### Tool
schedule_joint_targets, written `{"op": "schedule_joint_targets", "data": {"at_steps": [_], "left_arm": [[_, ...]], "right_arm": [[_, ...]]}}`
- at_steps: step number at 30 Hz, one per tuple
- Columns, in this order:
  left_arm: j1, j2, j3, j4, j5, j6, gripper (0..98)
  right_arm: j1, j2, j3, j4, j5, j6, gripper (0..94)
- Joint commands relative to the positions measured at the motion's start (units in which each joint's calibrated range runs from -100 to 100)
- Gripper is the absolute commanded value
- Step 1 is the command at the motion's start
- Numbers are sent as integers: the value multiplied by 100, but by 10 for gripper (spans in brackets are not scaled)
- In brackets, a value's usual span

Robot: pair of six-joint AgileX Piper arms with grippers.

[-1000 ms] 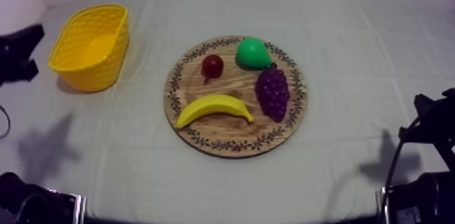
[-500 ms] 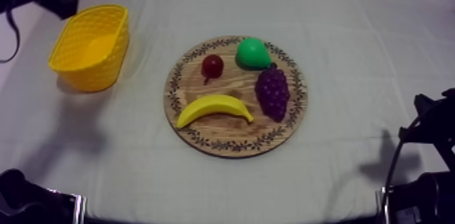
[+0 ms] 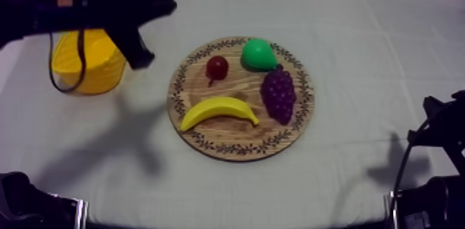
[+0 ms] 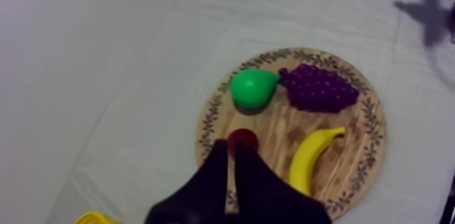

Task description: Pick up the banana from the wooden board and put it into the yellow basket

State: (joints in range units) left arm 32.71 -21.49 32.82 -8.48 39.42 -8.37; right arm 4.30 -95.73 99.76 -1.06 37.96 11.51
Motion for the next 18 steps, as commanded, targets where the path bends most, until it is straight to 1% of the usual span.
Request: {"op": "schedule_joint_targets", "data": {"at_steps": [1, 9, 18], "left_arm": [[89, 79, 213, 10, -43, 22, 46], [290, 337, 747, 15, 8, 146, 62], [315, 464, 1263, -12, 39, 97, 99]], "right_arm": [[-1, -2, 2, 1, 3, -1, 3], [-1, -2, 2, 1, 3, -1, 3], [-1, -2, 2, 1, 3, -1, 3]]}}
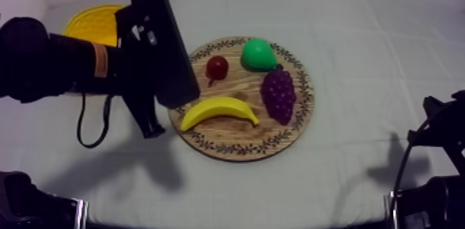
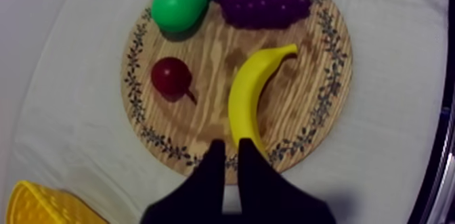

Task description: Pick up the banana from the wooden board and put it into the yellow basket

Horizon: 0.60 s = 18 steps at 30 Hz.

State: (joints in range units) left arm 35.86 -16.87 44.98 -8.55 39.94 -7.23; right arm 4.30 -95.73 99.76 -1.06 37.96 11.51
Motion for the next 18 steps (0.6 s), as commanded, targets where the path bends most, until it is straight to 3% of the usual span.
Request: {"op": "schedule_joint_targets", "data": {"at_steps": [1, 5, 11, 18], "left_arm": [[1, -1, 90, -5, -29, -38, 109], [1, -35, 231, -20, -69, -107, 285], [27, -71, 193, -52, 163, -56, 707], [68, -10, 162, -52, 249, 78, 813]], "right_arm": [[-1, -2, 2, 1, 3, -1, 3], [-1, -2, 2, 1, 3, -1, 3], [-1, -2, 2, 1, 3, -1, 3], [-1, -2, 2, 1, 3, -1, 3]]}}
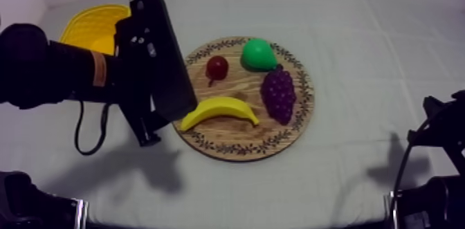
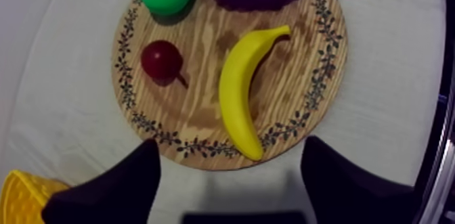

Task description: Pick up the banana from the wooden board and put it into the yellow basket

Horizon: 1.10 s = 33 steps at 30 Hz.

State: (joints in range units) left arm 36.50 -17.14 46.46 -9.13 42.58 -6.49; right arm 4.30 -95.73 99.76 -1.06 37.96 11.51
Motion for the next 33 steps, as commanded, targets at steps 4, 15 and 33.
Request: {"op": "schedule_joint_targets", "data": {"at_steps": [4, 15, 33], "left_arm": [[42, 126, 84, 30, -63, 26, 832], [219, 1018, -90, -142, -120, 380, 829], [232, 3188, -1714, -162, 789, 627, 803]], "right_arm": [[-1, -2, 2, 1, 3, -1, 3], [-1, -2, 2, 1, 3, -1, 3], [-1, -2, 2, 1, 3, -1, 3]]}}
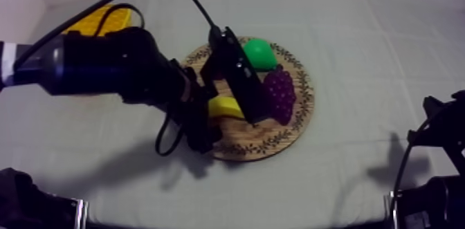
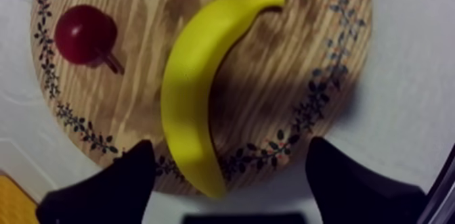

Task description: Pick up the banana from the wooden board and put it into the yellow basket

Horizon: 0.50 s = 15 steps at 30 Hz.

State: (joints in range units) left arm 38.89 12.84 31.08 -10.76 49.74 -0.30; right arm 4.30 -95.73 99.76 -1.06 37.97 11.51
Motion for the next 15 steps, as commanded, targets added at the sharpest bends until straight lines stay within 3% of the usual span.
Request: {"op": "schedule_joint_targets", "data": {"at_steps": [1, 15], "left_arm": [[-20, 291, -286, 0, 141, 14, 801], [-145, 1497, -1569, -4, 1054, 87, 706]], "right_arm": [[-1, -2, 2, 1, 2, 0, 3], [-1, -2, 2, 1, 2, 0, 3]]}}
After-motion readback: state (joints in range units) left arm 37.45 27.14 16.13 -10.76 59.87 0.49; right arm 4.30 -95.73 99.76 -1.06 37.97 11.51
